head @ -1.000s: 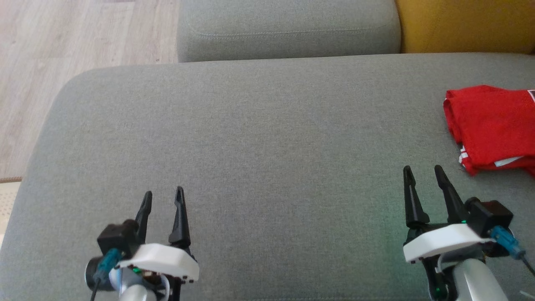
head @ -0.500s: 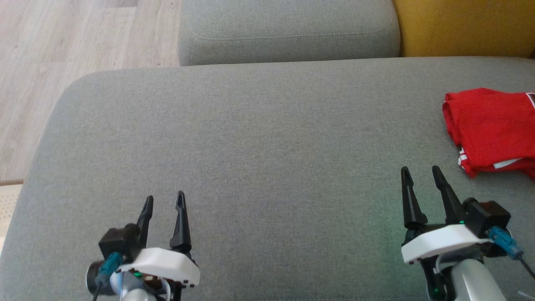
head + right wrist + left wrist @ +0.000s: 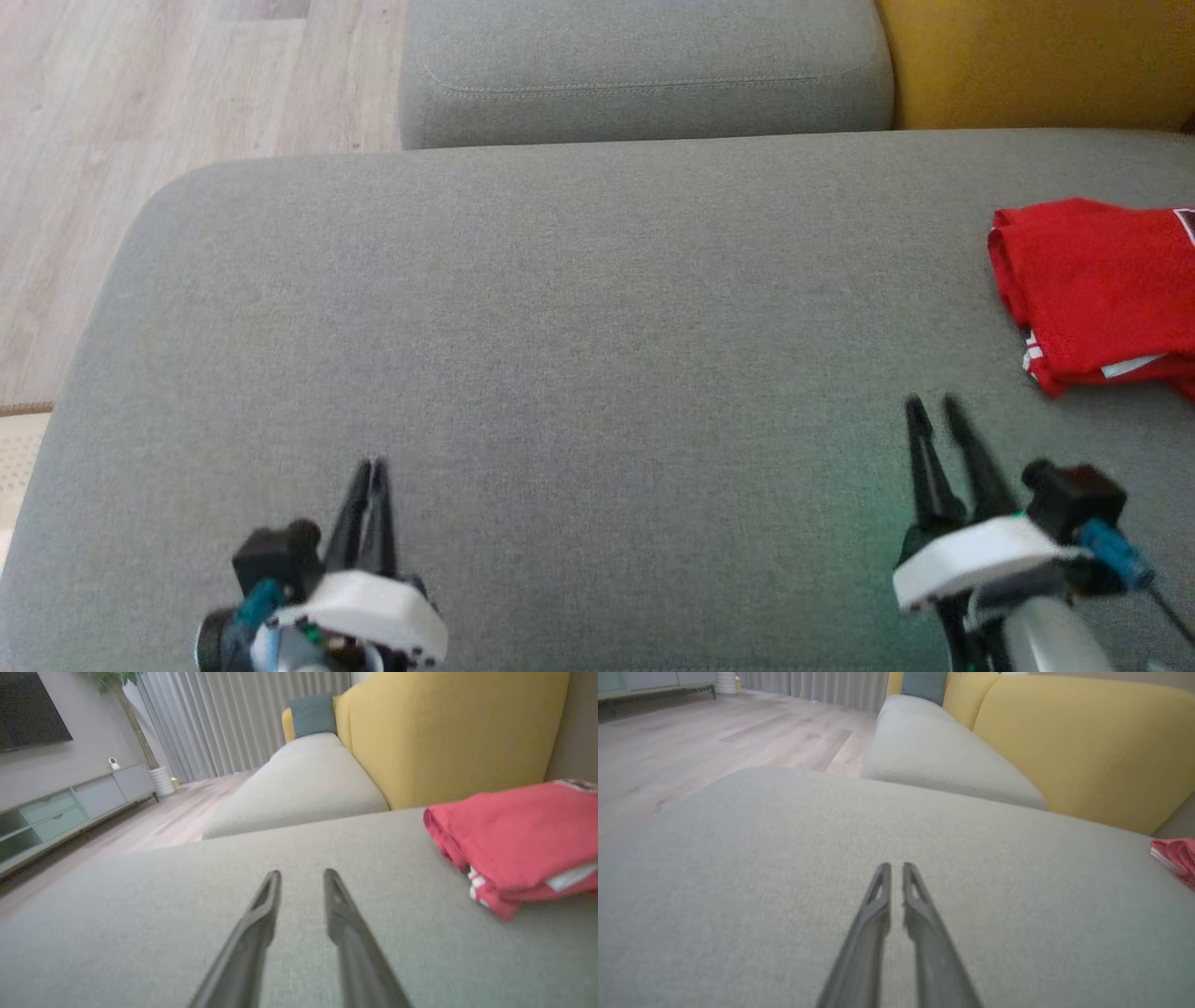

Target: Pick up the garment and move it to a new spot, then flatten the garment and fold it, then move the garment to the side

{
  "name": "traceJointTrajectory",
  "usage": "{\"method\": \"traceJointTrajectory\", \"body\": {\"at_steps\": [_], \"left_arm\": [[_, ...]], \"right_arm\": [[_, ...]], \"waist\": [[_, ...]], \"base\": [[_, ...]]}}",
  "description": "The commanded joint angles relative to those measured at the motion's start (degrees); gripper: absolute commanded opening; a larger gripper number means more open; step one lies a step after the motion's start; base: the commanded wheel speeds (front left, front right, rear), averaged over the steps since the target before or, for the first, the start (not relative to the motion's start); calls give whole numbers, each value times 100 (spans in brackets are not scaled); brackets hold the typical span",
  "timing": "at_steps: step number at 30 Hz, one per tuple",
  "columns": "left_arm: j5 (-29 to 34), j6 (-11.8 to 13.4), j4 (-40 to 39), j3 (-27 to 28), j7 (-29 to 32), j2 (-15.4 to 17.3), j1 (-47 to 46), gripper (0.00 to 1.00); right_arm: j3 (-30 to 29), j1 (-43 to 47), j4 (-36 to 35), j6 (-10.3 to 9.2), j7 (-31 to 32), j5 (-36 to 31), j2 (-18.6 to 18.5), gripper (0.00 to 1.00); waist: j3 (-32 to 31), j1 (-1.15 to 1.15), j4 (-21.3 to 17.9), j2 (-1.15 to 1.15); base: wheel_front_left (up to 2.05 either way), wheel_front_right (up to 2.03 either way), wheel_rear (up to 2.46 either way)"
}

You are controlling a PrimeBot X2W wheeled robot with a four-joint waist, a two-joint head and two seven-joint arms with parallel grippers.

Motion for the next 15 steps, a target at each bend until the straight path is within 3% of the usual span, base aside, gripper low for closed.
{"method": "traceJointTrajectory", "body": {"at_steps": [1, 15], "left_arm": [[0, 1, 65, 2, 0, 1, 48, 0], [-792, -148, 66, 173, 173, 30, -13, 0]], "right_arm": [[0, 51, 74, 0, 1, 0, 1, 0], [-90, 34, 30, -1, 178, 813, -2, 0]], "waist": [[0, 0, 0, 0], [11, 0, -6, 0]], "base": [[0, 0, 0], [0, 0, 0]]}}
